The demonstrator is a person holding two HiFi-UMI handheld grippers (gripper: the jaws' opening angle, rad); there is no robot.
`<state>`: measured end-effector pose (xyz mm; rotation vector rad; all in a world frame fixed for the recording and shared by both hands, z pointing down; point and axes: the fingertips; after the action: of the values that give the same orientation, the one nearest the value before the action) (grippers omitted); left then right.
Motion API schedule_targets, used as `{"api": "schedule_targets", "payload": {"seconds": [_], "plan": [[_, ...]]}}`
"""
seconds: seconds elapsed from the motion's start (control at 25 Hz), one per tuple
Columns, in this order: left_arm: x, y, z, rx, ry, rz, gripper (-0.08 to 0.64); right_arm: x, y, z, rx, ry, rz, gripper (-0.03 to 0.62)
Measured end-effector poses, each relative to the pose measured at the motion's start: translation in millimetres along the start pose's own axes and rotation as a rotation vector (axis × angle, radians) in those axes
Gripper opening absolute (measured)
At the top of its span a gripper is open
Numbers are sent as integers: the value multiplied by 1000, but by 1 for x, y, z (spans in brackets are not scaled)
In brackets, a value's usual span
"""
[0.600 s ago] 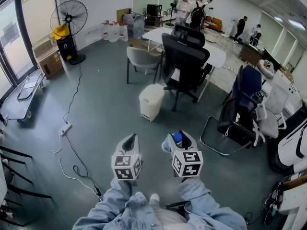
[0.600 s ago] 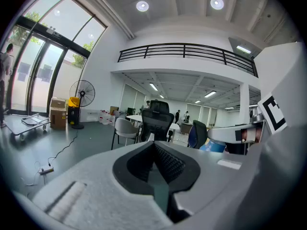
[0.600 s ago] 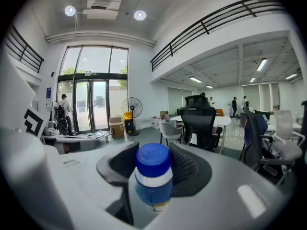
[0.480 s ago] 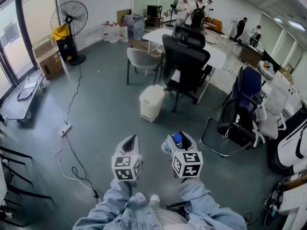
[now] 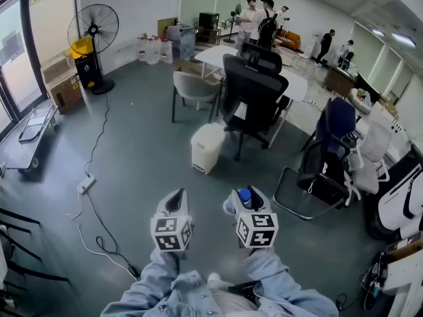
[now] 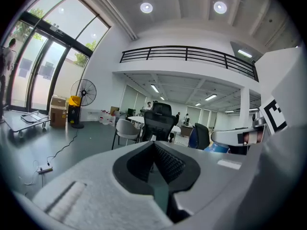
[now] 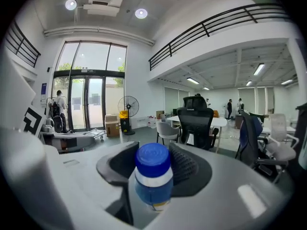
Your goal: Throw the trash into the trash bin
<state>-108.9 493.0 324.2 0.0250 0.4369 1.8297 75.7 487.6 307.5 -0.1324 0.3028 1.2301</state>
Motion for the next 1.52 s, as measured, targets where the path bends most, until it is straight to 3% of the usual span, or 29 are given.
{"api": "schedule_targets", "payload": {"seconds": [0.32,0.64,0.96,1.52], "plan": [[-3,20,14,29,28,-9,9,-7,-6,18,-20,50,57,199],[-37,30,5,18,21,-22,9,-44,-27,9,-30,30,68,201],[-103,49,-17,24,10,-70,9,-114,-62,-13,-36,26,46,199],[-227,38,-46,-22,25,-93,9,-217,-145,-32,-91,24,9,199]]}}
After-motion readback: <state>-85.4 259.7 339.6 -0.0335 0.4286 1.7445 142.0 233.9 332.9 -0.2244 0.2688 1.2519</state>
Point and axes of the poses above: the fingertips, and each gripper's own axes: x backward along the fingers, y to its left, z out of its underside, and after that the axes turned 6 degrees about x, right-handed
